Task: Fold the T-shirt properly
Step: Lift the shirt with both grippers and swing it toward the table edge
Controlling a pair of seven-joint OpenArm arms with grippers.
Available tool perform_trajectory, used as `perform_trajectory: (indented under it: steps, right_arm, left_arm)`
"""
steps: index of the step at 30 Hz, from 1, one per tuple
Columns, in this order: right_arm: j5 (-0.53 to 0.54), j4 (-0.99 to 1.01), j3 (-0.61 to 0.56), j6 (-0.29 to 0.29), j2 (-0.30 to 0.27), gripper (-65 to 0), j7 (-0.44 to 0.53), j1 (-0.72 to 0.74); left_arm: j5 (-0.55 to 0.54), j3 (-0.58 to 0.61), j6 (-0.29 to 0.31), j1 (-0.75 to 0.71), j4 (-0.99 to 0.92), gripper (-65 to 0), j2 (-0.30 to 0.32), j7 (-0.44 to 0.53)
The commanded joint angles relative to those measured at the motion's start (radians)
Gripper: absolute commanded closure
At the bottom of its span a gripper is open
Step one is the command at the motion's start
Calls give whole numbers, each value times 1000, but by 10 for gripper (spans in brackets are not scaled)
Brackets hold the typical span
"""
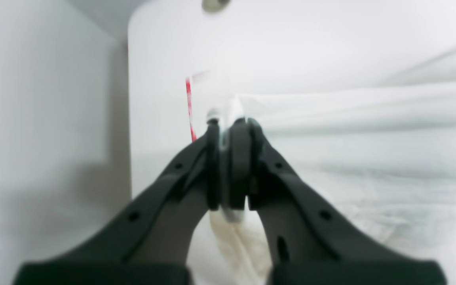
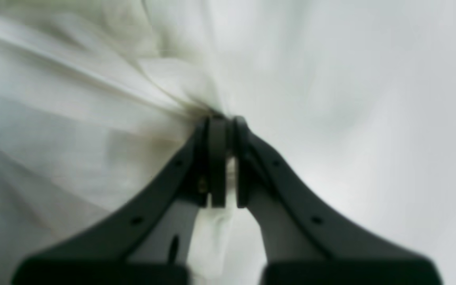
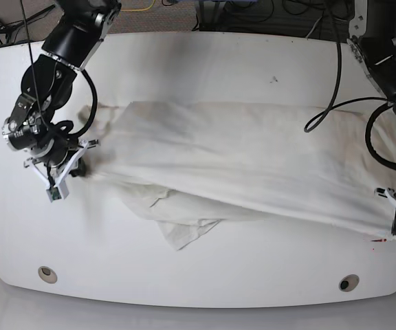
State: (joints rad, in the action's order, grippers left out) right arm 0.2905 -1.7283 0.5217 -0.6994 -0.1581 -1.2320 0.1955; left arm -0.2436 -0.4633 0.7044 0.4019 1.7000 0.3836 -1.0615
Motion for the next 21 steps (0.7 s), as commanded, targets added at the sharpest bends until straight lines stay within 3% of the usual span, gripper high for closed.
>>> perform_trajectory:
  steps: [1,7,21]
  right_arm:
    - [-3,0,2,1,-50,0,16,77]
    - [-4,66,-54,1,-99,0,16,249]
    - [-7,116,-220,1,-205,0,14,645]
  left_arm:
    - [8,-7,-6,79,27,0,22,13]
    - [2,42,-10,208,16,0,22,10]
    - [0,108,-111,452,67,0,19,10]
